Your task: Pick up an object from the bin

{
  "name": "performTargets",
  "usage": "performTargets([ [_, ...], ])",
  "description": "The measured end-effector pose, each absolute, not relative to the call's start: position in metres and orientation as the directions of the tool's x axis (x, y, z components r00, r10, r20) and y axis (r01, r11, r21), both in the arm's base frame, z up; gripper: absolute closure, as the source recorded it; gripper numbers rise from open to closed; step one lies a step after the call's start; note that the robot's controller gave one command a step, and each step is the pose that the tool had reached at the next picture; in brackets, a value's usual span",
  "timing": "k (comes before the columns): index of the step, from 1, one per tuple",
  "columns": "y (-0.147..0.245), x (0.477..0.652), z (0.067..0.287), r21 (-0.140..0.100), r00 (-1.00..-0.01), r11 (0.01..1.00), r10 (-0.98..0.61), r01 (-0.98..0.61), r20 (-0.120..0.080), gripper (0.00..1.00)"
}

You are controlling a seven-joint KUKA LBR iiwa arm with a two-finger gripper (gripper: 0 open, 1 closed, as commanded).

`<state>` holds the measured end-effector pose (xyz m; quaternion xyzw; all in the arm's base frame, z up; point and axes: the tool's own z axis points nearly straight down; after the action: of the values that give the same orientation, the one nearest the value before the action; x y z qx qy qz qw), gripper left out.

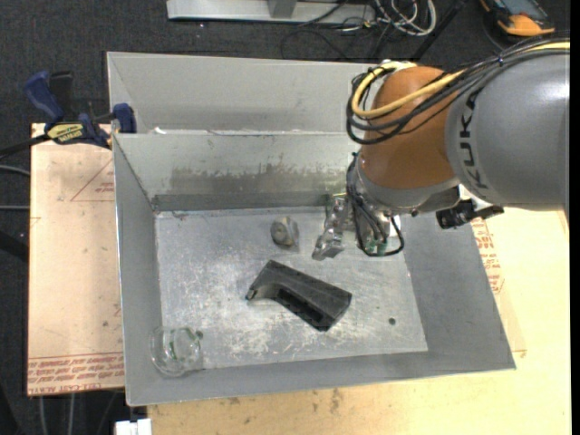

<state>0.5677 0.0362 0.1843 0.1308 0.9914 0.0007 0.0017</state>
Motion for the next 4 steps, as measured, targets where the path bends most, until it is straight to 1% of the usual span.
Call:
performTargets([
  [1, 0.036, 0.567, 0.184, 0.001, -0.966, 0.966, 0.260, 0.260, -0.002, 0.00],
  [2, 0.036, 0.567, 0.184, 0.001, -0.966, 0.966, 0.260, 0.260, -0.002, 0.00],
  [3, 0.069, 0.539, 0.140, 0.002, -0.958, 0.958, 0.287, 0.287, -0.006, 0.00],
  [4, 0.075, 0.528, 0.091, 0.004, -0.969, 0.969, 0.248, 0.248, -0.009, 1.00],
])
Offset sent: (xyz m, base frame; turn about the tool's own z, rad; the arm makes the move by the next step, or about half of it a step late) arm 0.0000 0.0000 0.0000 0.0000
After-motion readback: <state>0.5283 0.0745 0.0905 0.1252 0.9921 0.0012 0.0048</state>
